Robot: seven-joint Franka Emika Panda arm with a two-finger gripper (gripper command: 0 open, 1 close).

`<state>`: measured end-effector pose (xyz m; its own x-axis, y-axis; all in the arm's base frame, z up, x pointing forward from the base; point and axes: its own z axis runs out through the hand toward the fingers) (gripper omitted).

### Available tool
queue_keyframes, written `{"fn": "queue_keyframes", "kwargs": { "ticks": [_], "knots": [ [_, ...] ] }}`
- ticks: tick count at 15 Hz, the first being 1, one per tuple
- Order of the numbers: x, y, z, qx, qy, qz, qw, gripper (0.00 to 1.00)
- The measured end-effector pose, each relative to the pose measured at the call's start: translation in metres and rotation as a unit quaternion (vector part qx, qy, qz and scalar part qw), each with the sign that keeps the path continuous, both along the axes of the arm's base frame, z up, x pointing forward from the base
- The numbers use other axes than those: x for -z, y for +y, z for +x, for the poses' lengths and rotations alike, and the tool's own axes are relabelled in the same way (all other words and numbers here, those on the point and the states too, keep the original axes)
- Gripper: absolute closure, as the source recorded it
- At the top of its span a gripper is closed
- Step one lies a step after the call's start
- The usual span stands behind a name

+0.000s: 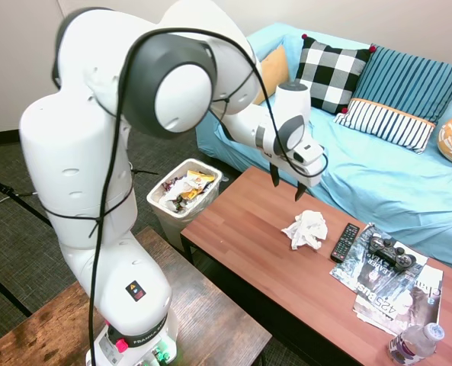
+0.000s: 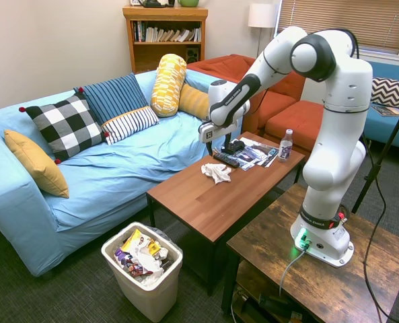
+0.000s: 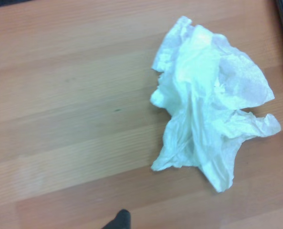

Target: Throw the tissue in the trash bin

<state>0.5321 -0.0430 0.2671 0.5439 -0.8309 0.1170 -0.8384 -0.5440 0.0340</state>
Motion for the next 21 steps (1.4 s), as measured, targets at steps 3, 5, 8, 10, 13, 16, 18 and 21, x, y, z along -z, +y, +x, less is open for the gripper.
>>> {"fn": "queue_keyframes", "kwargs": {
  "ticks": [3,5,8,10,13,16,18,21],
  "knots": [
    [0.051,-0.023,0.023,0.011,0.014,0.003,0.9998,0.00],
    [0.078,-0.031,0.037,0.011,0.024,0.010,0.9996,0.00],
    [0.117,-0.045,0.051,0.010,0.040,0.021,0.9989,0.00],
    [0.137,-0.050,0.057,0.004,0.042,0.026,0.9988,0.00],
    [0.151,-0.057,0.064,-0.004,0.035,0.030,0.9989,1.00],
    [0.159,-0.066,0.068,-0.007,0.026,0.035,0.9990,1.00],
    [0.162,-0.068,0.071,-0.009,0.023,0.042,0.9988,1.00],
    [0.170,-0.067,0.074,-0.009,0.023,0.048,0.9985,1.00]
  ]
}}
